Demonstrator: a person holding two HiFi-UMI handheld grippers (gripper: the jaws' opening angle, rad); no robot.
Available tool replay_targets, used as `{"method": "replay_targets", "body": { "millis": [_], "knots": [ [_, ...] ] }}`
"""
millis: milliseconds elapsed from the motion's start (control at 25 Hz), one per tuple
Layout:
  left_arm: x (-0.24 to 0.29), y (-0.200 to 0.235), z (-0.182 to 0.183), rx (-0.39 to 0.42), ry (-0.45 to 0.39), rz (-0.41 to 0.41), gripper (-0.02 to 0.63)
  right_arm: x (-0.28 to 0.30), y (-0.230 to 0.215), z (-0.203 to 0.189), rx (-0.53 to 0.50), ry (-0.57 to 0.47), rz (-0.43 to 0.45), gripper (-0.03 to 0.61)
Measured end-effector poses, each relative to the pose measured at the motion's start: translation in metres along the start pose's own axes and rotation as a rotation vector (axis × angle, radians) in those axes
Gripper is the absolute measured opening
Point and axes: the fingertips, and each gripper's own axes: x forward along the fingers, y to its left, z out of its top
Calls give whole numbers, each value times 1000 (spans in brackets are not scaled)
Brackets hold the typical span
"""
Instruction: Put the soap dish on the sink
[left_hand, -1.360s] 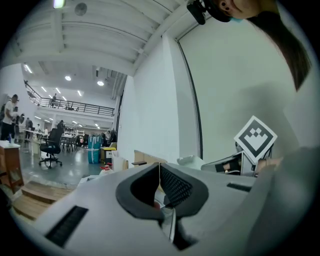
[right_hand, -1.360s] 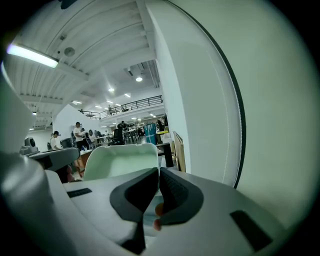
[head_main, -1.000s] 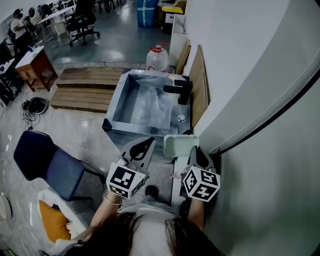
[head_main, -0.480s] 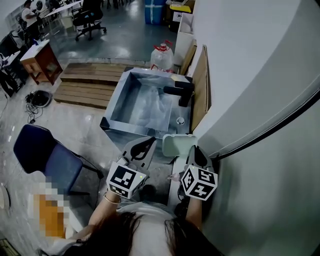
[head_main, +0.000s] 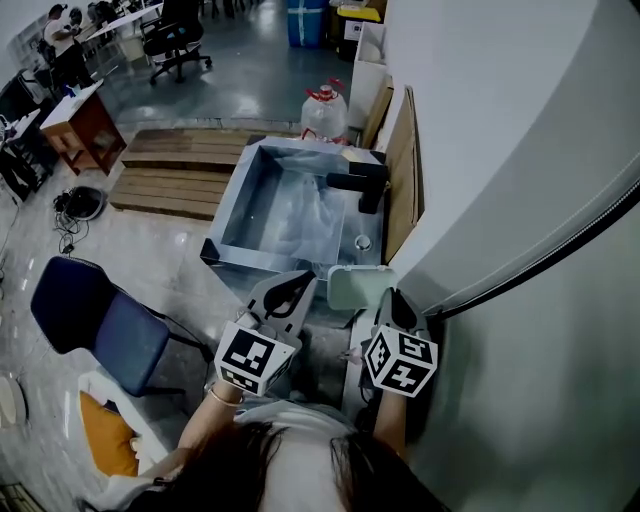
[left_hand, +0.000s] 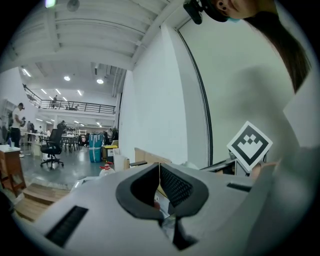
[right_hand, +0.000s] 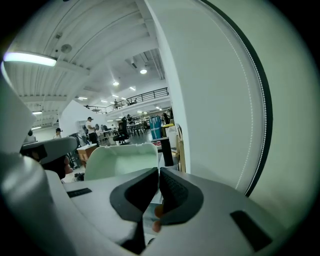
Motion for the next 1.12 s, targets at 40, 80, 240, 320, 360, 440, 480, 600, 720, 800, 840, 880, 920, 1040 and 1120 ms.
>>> {"method": "replay_targets", "body": {
  "millis": [40, 80, 240, 320, 360, 440, 480, 600, 720, 800, 840, 880, 920, 1040, 1120],
  "knots": [
    [2, 1, 0, 0, 0, -3, 9, 2, -1, 0, -1, 2, -3, 32],
    [5, 3, 0, 0, 0, -6, 9, 4, -1, 0, -2, 4, -6, 32],
    [16, 9, 1, 4, -5, -24, 9, 15, -3, 3, -6, 11, -12, 32],
    [23, 12, 1, 3, -3, -33, 9, 22, -4, 2, -10, 19, -14, 32],
    [26, 14, 1, 3, -2, -36, 9, 26, -4, 1, -12, 25, -15, 32],
    [33, 19, 1, -4, -2, -40, 9, 35, -4, -1, -15, 39, -13, 32],
    [37, 22, 1, -8, -2, -41, 9, 39, -4, -1, -19, 46, -13, 32],
    [47, 29, 1, -9, 2, -51, 9, 51, -3, -2, -36, 62, -17, 31],
    [57, 34, 3, -18, 2, -61, 9, 62, -4, -4, -50, 82, -22, 32],
    [64, 38, 3, -19, 2, -68, 9, 69, -6, -7, -58, 100, -28, 32],
    [68, 39, 2, -18, 3, -71, 9, 73, -7, -9, -61, 108, -32, 32],
    [71, 41, 1, -19, 4, -74, 9, 77, -8, -10, -62, 116, -35, 32],
    [75, 43, 1, -20, 5, -77, 9, 80, -10, -12, -62, 123, -38, 32],
    [84, 47, 2, -27, 5, -87, 9, 90, -13, -16, -61, 143, -46, 32],
    [90, 50, 2, -33, 5, -92, 9, 97, -13, -20, -62, 159, -48, 32]
  ]
}}
